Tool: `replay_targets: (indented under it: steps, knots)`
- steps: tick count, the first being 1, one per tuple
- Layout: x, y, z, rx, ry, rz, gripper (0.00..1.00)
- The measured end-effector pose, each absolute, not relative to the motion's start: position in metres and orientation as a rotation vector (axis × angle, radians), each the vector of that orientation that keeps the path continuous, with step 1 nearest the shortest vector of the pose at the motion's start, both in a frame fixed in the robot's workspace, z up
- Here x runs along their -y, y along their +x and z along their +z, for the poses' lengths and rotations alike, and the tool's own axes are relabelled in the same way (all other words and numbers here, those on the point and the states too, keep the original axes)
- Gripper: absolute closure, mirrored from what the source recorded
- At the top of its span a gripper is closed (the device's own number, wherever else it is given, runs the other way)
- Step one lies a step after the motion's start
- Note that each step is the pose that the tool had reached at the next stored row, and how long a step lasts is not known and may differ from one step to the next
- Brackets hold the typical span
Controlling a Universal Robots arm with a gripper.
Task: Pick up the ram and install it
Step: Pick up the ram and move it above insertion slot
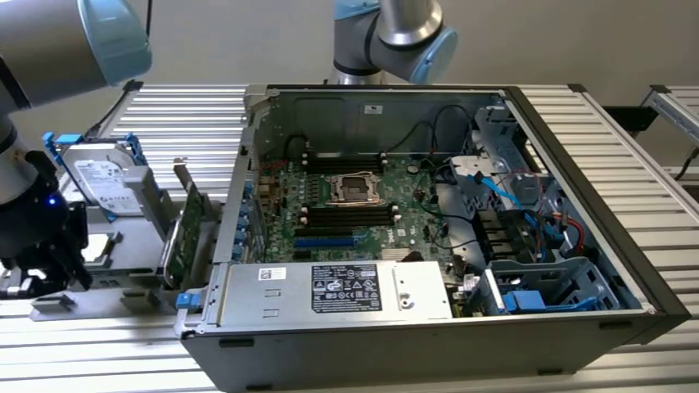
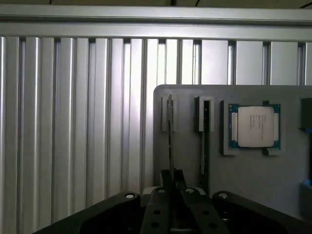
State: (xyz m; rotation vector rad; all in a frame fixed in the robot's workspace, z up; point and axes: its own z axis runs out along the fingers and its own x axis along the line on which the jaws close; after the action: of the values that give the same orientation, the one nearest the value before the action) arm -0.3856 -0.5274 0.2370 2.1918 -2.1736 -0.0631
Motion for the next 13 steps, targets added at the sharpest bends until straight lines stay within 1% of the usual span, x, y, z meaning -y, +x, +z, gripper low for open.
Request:
replay_targets:
  steps: [9,13]
  knots:
    - [0.527,-0.382,0.277,2.169,2.185,-0.074,0.86]
    - [0.527,-0.375,0.289,2.163,2.178,-0.084,0.86]
